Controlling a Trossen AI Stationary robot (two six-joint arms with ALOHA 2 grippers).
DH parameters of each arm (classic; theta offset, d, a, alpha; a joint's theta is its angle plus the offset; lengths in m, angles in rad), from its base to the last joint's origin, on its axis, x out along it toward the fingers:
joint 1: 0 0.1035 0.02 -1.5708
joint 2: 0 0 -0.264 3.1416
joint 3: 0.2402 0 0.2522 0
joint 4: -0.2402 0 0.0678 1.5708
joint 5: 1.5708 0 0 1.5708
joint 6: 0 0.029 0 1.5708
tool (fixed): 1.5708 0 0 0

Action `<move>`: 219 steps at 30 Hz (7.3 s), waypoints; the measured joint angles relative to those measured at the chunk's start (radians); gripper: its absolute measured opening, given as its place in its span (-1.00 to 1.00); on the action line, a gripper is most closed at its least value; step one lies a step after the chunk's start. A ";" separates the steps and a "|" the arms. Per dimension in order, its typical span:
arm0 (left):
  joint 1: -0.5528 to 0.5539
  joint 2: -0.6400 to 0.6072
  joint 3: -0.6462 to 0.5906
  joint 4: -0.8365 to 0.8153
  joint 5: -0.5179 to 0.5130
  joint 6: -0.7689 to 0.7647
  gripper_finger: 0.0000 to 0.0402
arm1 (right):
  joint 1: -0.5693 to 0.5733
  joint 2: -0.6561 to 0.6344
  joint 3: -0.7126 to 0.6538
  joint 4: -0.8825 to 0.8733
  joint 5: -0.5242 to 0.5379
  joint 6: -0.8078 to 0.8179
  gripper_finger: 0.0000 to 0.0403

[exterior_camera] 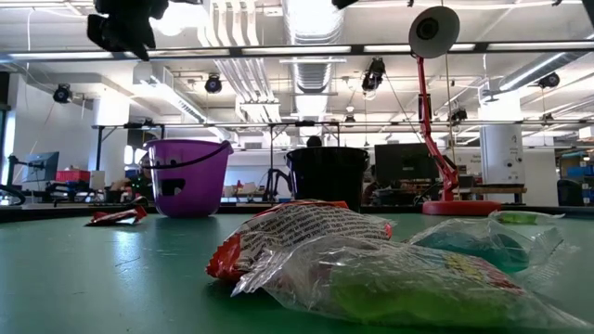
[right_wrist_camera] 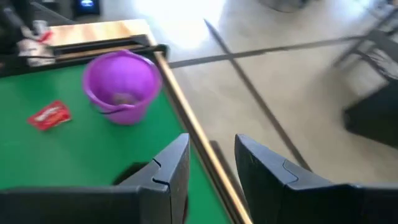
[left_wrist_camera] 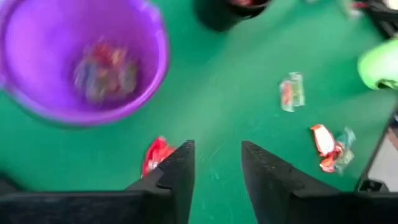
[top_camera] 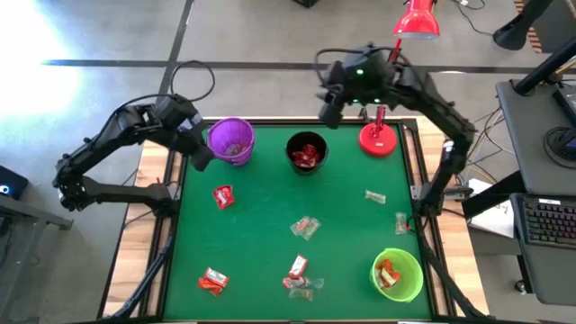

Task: Sort candy
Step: Put the red candy pack into the black bucket

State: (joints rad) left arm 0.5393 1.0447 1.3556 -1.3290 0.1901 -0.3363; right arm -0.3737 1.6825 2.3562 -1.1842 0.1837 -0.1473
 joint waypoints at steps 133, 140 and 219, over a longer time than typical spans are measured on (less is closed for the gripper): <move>-0.611 0.155 -0.604 0.546 -0.336 -0.872 -1.00 | 0.125 -0.085 -0.001 -0.277 -0.008 0.334 -0.39; -0.619 0.178 -0.597 0.576 -0.223 -0.872 -0.76 | 0.125 -0.085 -0.001 -0.281 -0.008 0.329 -0.31; -0.829 0.219 -0.404 0.608 -0.418 -0.550 -0.72 | 0.182 0.031 -0.002 -0.271 -0.366 0.270 -0.40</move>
State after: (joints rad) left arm -0.2893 1.2641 0.9513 -0.7206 -0.2280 -0.8860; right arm -0.1917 1.7137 2.3539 -1.4554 -0.1826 0.1224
